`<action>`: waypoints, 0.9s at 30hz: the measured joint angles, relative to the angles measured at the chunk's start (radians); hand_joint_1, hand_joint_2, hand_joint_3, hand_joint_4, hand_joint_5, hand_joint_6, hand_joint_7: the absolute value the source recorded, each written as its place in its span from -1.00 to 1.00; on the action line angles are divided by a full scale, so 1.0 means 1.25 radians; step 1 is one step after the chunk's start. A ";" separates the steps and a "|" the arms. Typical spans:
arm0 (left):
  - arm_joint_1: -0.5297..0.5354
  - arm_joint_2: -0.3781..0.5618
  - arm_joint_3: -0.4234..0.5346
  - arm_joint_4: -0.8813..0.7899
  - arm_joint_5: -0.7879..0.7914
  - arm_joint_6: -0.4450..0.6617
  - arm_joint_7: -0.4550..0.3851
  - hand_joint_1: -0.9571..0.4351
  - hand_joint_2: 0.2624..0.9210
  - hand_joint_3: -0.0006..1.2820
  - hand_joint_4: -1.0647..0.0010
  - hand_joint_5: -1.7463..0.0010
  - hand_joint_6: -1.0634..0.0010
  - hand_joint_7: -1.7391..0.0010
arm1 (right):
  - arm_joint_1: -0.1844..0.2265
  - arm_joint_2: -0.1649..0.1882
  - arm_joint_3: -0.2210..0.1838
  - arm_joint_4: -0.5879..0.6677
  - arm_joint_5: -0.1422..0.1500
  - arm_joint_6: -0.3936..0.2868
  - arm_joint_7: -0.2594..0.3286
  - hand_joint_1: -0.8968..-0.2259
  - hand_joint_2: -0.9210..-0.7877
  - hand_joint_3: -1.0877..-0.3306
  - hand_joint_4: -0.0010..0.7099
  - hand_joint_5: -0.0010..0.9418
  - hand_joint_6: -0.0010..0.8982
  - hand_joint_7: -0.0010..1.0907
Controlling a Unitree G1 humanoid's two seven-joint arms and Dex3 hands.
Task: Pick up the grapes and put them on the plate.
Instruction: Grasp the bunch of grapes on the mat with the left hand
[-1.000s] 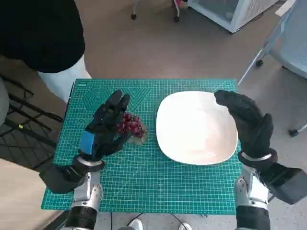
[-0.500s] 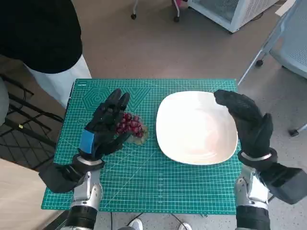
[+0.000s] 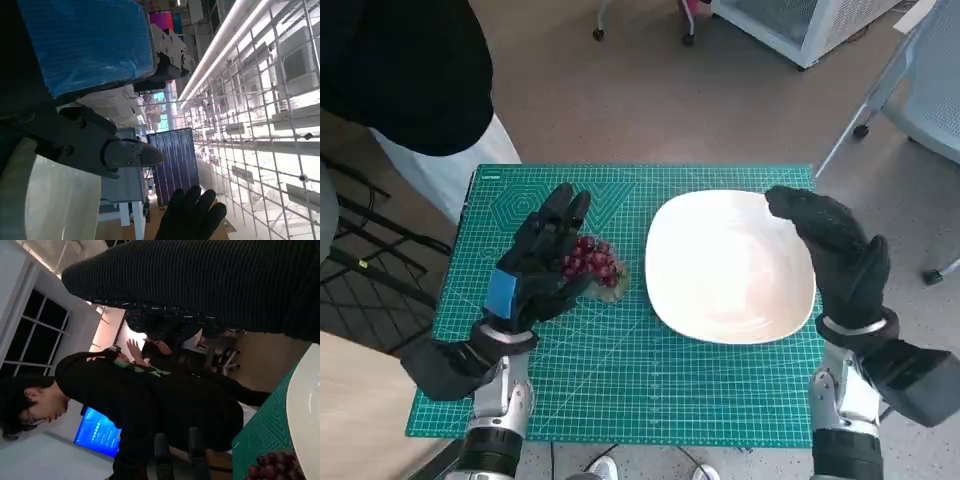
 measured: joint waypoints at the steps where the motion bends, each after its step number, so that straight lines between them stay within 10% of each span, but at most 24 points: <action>1: 0.000 0.000 0.000 0.000 0.000 0.000 0.000 -0.23 1.00 -0.67 0.53 1.00 0.30 1.00 | 0.000 0.000 0.000 0.000 0.000 0.000 0.000 0.10 -1.00 0.25 -0.49 -1.00 -1.00 -0.32; 27: 0.000 0.001 -0.005 -0.001 0.000 0.001 -0.006 -0.23 1.00 -0.67 0.54 1.00 0.30 1.00 | 0.004 0.002 0.003 -0.011 0.000 0.002 0.000 0.09 -1.00 0.25 -0.50 -1.00 -1.00 -0.33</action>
